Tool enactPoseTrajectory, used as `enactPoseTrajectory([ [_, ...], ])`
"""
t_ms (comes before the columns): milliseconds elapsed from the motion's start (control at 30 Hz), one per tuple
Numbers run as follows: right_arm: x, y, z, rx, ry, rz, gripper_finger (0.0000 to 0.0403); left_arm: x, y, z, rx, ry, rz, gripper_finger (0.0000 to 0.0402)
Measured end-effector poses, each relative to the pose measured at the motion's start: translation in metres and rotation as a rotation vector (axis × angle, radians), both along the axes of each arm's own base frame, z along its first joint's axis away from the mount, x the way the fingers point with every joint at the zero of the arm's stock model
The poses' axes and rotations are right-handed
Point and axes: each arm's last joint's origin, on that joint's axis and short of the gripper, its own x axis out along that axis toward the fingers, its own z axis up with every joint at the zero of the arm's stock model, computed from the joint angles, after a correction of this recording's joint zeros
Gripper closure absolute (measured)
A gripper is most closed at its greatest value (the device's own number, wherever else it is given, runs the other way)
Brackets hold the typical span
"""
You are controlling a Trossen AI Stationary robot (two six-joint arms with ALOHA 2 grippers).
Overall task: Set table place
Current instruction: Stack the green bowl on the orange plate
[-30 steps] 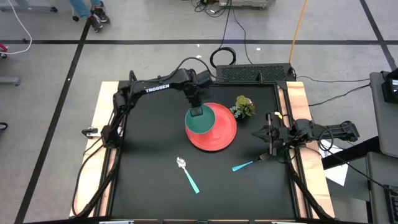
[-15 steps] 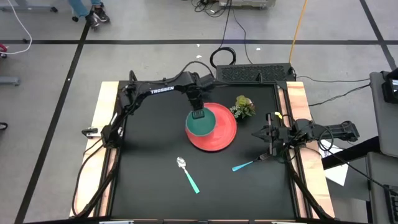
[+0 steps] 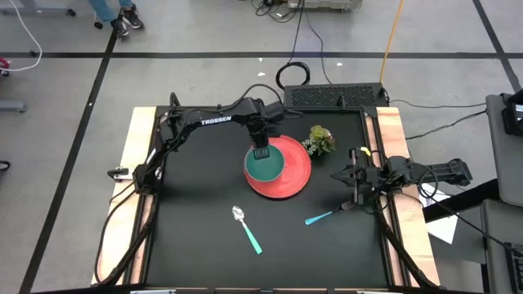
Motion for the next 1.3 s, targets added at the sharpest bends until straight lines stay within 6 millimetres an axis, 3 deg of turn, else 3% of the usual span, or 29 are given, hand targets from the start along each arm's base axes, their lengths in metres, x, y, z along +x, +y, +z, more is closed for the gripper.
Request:
enactPoseTrajectory([
  [933, 0.0, 0.0, 0.0, 0.002, 0.0, 0.0, 0.0403, 0.007, -0.011, 0.001, 0.009, -0.026, -0.025, 0.0392],
  [1300, 0.0, 0.0, 0.0, 0.004, 0.0, 0.0, 0.0403, 0.01, -0.011, -0.009, 0.009, -0.018, -0.027, 0.0394],
])
